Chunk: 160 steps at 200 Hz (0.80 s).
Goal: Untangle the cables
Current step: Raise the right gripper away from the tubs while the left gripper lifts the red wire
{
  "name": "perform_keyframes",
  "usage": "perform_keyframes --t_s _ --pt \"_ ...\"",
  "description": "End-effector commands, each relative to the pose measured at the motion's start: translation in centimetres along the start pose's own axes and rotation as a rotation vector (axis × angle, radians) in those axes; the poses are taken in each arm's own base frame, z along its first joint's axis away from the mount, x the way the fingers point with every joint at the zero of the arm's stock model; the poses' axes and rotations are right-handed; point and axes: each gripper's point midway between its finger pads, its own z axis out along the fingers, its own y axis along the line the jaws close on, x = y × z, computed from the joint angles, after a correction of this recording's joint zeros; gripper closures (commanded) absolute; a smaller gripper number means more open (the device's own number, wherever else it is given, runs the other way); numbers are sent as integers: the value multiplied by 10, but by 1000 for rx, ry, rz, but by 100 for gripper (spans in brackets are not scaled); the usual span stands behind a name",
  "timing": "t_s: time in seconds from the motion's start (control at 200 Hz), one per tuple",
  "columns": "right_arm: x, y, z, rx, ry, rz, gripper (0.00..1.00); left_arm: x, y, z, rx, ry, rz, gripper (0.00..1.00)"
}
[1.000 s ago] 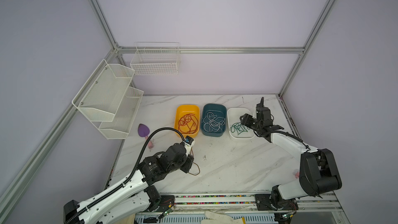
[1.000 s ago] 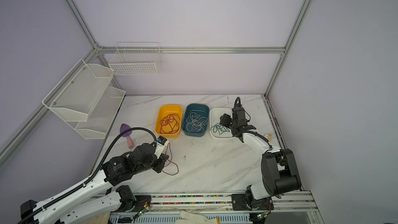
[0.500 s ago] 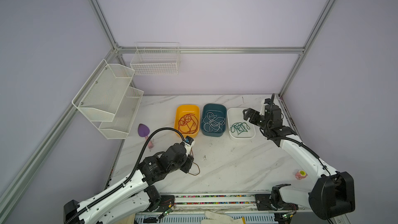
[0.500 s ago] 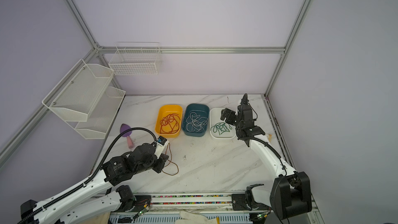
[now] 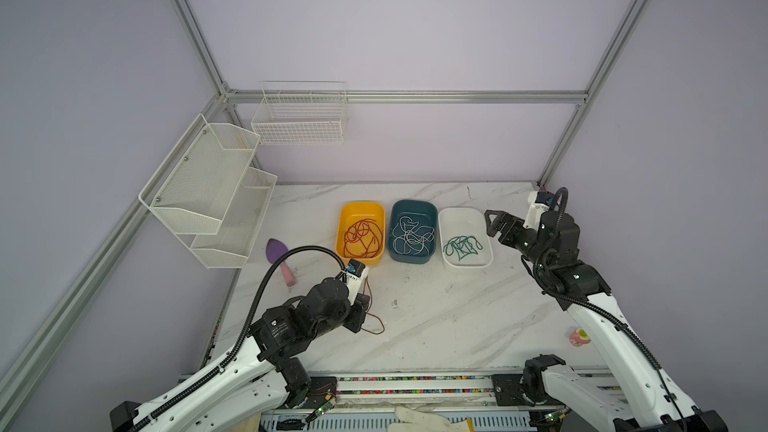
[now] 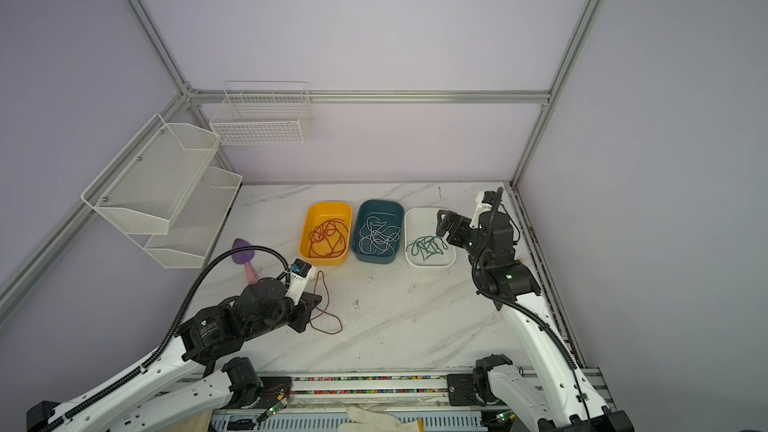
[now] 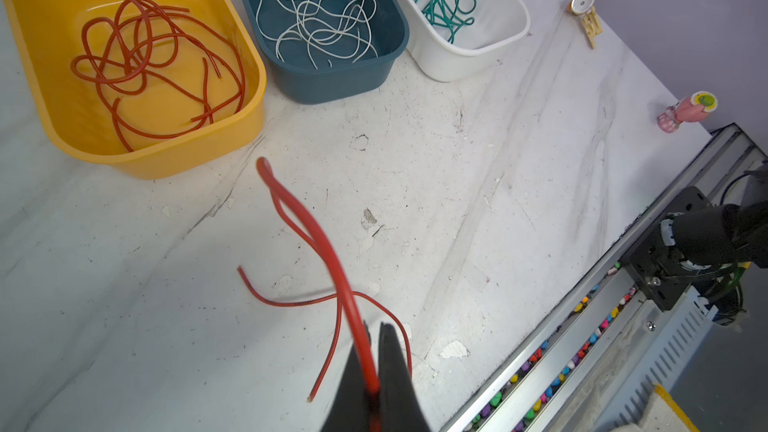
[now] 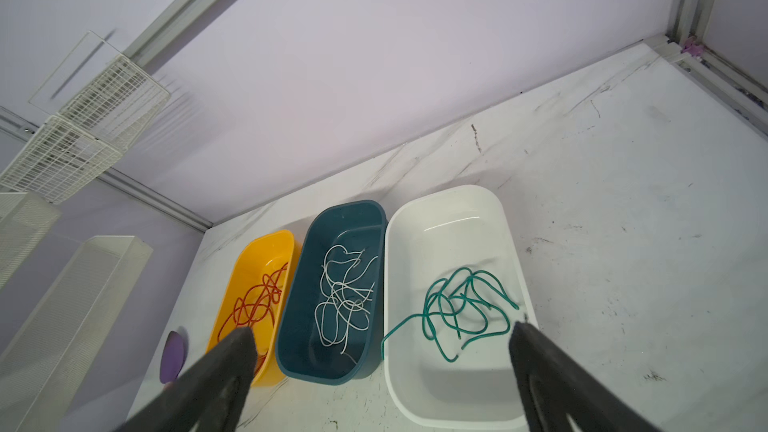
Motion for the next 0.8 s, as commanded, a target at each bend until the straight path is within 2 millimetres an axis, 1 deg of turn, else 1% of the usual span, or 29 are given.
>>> perform_keyframes --t_s 0.0,0.1,0.255,0.39,0.53,0.685,0.795 --pt "15 2 -9 -22 70 34 2 -52 -19 -34 67 -136 -35 100" --pt "9 8 -26 -35 59 22 2 -65 -24 -45 85 -153 -40 100" --pt "-8 13 -62 -27 -7 -29 2 -90 -31 -68 108 -203 -33 100" --pt "-18 7 -87 27 -54 -92 2 -110 -34 -81 97 -222 -24 100" --pt "-20 0 -102 62 -84 -141 2 -132 -38 -95 93 -268 -7 100" --pt "-11 -9 -108 70 -107 -146 2 -158 -39 -109 59 -311 32 100" --pt "-17 -12 -119 84 -165 -141 2 -177 -37 -120 14 -339 67 100"
